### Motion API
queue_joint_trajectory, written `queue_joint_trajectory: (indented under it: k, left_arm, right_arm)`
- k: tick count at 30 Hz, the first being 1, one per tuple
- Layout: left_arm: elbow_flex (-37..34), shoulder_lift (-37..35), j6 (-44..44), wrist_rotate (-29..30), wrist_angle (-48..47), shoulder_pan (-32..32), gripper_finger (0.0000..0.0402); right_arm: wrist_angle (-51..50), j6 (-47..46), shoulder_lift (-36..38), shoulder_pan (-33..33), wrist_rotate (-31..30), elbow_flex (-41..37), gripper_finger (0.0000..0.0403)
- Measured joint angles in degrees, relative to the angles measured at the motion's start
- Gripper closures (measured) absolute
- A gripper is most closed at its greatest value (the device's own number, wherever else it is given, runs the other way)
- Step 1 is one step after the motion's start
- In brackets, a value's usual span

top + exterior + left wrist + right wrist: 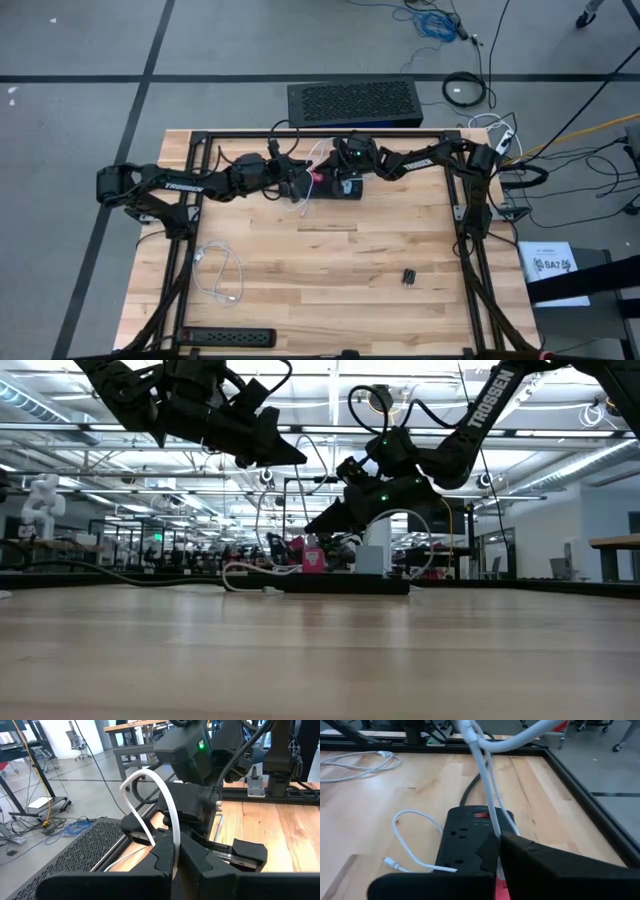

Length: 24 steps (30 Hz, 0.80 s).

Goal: Insert USB
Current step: Insert the white USB cable into the pink charger adapter

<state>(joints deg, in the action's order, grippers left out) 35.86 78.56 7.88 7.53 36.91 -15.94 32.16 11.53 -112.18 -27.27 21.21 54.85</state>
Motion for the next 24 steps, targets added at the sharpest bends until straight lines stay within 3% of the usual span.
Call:
queue_joint_trajectory:
  k: [15,24]
  left_arm:
    - [0.0,0.1,0.1,0.6,-1.5,-0.1,0.0382]
    - [0.0,0.1,0.5,1.8,-3.4,0.0,0.0382]
  right_arm:
    - [-0.1,-3.0,-0.1,-0.2,-7.8,0.0,0.0403]
    - [-1.7,-3.1,0.0,0.1,-8.7,0.0,0.0403]
